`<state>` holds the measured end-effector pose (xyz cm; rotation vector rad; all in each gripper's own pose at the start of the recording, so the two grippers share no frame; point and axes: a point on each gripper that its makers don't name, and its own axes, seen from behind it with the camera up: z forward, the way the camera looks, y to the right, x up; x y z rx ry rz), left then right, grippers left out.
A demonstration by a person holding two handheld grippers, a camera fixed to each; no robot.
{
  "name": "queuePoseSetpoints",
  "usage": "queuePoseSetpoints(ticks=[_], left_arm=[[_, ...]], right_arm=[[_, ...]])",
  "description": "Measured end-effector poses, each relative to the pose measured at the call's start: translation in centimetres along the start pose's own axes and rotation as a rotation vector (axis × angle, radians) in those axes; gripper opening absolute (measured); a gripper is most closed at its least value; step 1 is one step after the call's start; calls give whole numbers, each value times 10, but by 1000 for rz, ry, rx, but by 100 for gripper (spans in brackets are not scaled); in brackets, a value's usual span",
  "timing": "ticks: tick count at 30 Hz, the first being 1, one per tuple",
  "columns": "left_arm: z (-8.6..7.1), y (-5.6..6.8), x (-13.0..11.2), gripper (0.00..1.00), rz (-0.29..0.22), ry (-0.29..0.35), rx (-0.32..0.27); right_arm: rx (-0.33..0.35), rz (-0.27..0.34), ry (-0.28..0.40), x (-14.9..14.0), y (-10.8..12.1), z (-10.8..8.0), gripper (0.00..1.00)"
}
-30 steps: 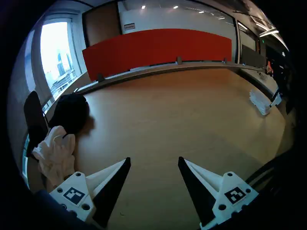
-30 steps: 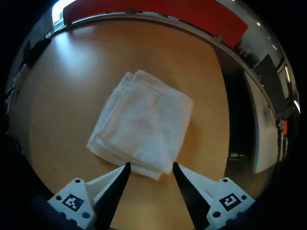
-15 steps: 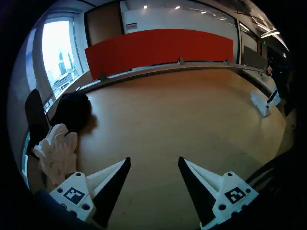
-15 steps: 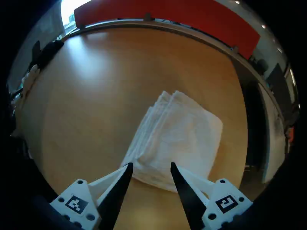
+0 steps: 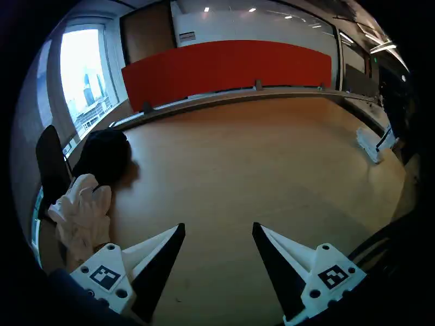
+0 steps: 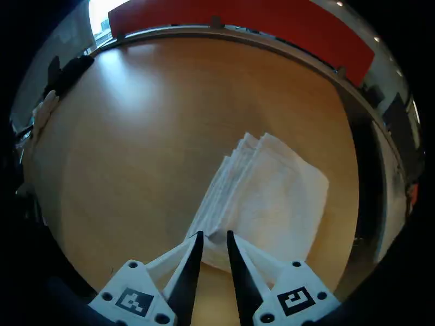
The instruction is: Fold towel
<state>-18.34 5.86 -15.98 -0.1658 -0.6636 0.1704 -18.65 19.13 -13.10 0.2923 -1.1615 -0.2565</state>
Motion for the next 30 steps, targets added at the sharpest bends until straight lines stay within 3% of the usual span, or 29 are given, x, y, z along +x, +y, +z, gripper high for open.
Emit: queuePoseSetpoints(ticks=[13, 30], left_arm=[[0, -1, -1, 92, 1, -2, 1], [0, 1, -1, 92, 2, -2, 0]], right_arm=[[26, -22, -14, -4, -5, 3, 13], [53, -51, -53, -17, -9, 2, 12]])
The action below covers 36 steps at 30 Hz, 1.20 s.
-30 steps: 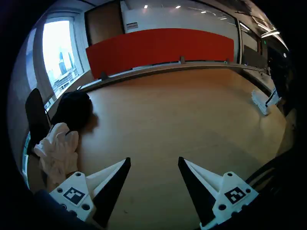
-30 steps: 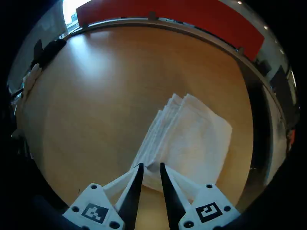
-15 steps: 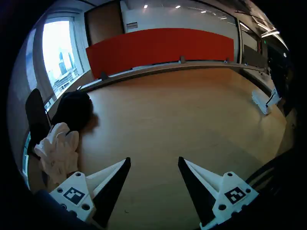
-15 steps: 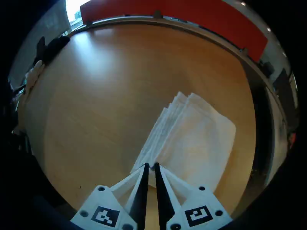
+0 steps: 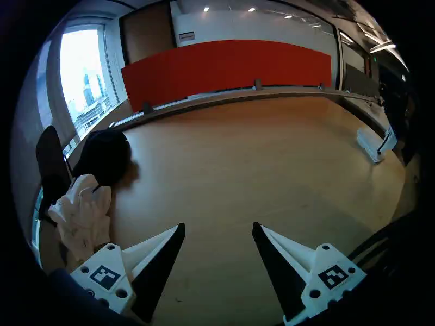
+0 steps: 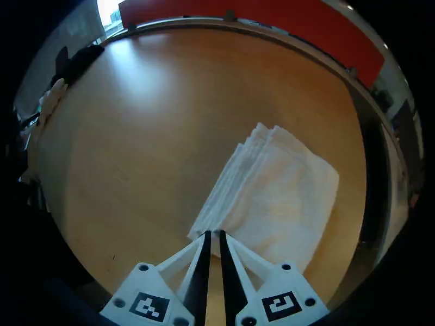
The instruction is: Fold towel
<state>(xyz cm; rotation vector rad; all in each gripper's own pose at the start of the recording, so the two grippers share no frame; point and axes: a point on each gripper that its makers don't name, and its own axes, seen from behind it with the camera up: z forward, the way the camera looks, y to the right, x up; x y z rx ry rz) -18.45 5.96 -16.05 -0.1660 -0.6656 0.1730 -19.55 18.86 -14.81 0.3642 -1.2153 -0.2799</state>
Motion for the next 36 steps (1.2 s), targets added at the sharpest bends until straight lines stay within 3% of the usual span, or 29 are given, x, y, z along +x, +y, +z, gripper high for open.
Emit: queuePoseSetpoints(ticks=[8, 10, 12, 16, 19, 30, 36], left_arm=[[1, 1, 2, 91, 5, 0, 0], [2, 2, 3, 91, 5, 0, -1], [2, 2, 4, 91, 5, 1, -1], [3, 2, 5, 91, 3, 2, 0], [3, 2, 6, 91, 2, 3, 0], [6, 2, 9, 92, -4, 7, 3], [7, 0, 11, 91, -16, 10, 9]], right_arm=[[-6, 6, 6, -1, 2, -1, 13], [-8, 9, 14, 0, 2, -2, 18], [-11, 12, 22, 2, 3, -3, 33], [-21, 17, 35, 4, 5, -5, 75], [-39, 19, 41, 5, 10, -6, 89], [-54, 42, 56, 7, 15, -11, 97], [-72, 90, 88, 13, 18, -14, 100]])
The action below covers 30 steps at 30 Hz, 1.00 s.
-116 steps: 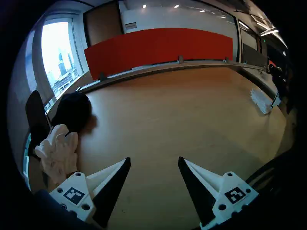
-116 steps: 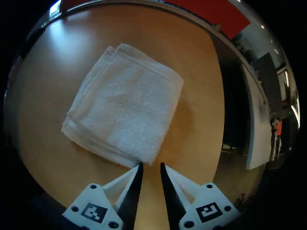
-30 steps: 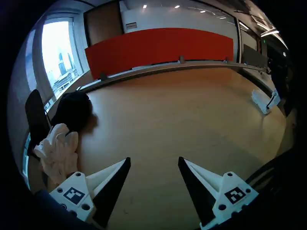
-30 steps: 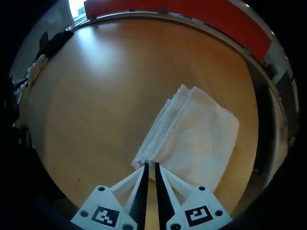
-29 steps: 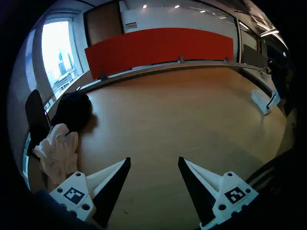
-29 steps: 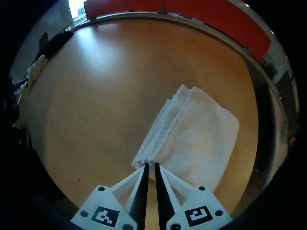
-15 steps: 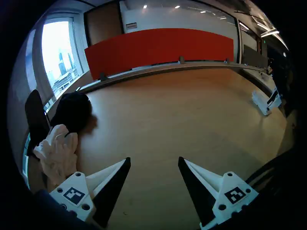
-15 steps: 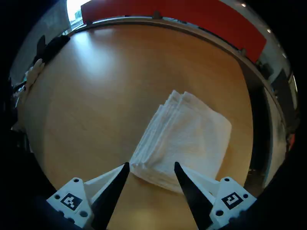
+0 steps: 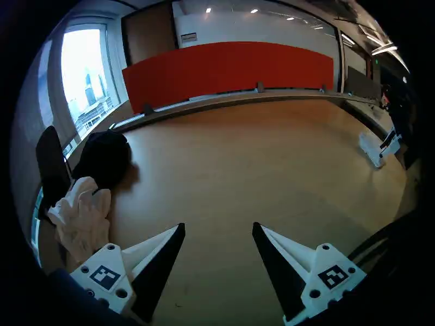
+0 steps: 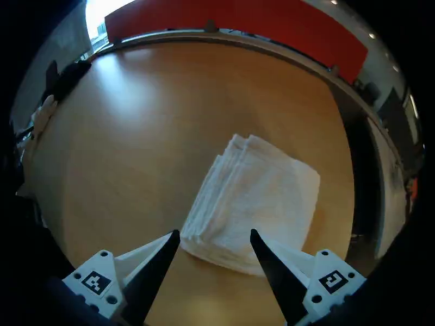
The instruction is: Fold towel
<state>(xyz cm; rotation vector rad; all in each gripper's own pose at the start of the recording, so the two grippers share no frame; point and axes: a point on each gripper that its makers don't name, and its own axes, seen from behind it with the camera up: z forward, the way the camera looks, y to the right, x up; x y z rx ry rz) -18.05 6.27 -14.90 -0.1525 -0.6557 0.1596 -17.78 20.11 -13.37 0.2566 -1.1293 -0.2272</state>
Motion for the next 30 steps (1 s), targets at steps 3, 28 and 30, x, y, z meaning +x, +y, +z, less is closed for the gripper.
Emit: queuePoseSetpoints(ticks=[3, 28, 30], left_arm=[[0, -2, 0, 91, -13, 0, 6], [0, -8, 4, 91, -58, 11, 14], [-1, -8, 5, 91, -60, 13, 14]], right_arm=[[-11, 42, 27, 7, 1, -1, 100], [-109, 230, 217, 36, 9, -23, 100], [-120, 246, 267, 46, 12, -31, 100]])
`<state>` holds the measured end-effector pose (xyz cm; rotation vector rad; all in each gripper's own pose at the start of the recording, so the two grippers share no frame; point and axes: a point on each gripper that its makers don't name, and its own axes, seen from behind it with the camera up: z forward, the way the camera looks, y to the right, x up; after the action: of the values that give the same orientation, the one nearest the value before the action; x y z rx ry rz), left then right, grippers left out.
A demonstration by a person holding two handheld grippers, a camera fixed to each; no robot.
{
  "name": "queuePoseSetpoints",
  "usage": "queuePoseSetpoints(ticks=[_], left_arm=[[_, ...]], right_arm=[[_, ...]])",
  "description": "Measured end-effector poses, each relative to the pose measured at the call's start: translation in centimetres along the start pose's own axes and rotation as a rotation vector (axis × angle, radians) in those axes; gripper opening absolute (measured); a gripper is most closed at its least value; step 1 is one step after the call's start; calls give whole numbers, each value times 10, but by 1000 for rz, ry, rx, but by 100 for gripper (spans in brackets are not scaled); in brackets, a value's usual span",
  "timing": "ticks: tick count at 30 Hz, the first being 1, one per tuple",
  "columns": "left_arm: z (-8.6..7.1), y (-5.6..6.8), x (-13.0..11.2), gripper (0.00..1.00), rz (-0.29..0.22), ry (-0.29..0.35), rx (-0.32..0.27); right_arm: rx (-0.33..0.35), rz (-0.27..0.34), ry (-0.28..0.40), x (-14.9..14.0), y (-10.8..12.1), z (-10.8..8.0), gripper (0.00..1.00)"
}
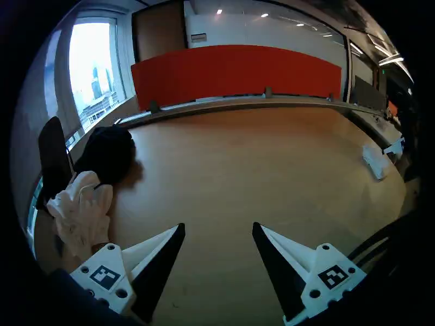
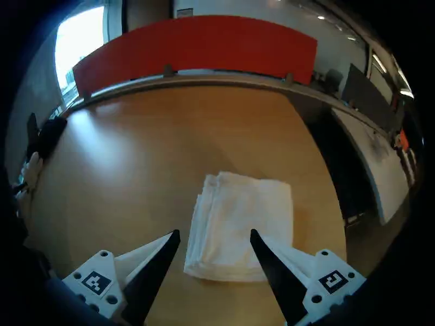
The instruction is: Fold towel
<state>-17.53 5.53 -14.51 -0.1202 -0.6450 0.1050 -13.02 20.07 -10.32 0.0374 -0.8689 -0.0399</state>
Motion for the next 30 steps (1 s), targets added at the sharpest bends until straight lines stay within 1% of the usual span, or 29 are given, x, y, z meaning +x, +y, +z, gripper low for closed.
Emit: queuePoseSetpoints(ticks=[4, 9, 12, 18, 21, 27, 30], left_arm=[[0, -1, 2, 92, -1, 5, 0], [1, -2, 5, 92, -2, 9, -1], [1, -3, 7, 92, -3, 13, -1], [1, -4, 11, 91, -5, 21, -1], [0, -5, 12, 92, -7, 25, -1], [0, -7, 15, 92, -15, 31, 3], [-1, -8, 16, 91, -19, 35, 5]], right_arm=[[-34, 16, 98, 23, 5, -10, 100], [-70, -1, 194, 46, 7, -21, 100], [-84, -11, 244, 58, 6, -26, 100], [-98, -3, 355, 85, 2, -35, 100], [-97, 7, 414, 97, 1, -40, 100], [-138, 69, 496, 118, 9, -46, 100], [-138, 76, 560, 130, 9, -55, 100]])
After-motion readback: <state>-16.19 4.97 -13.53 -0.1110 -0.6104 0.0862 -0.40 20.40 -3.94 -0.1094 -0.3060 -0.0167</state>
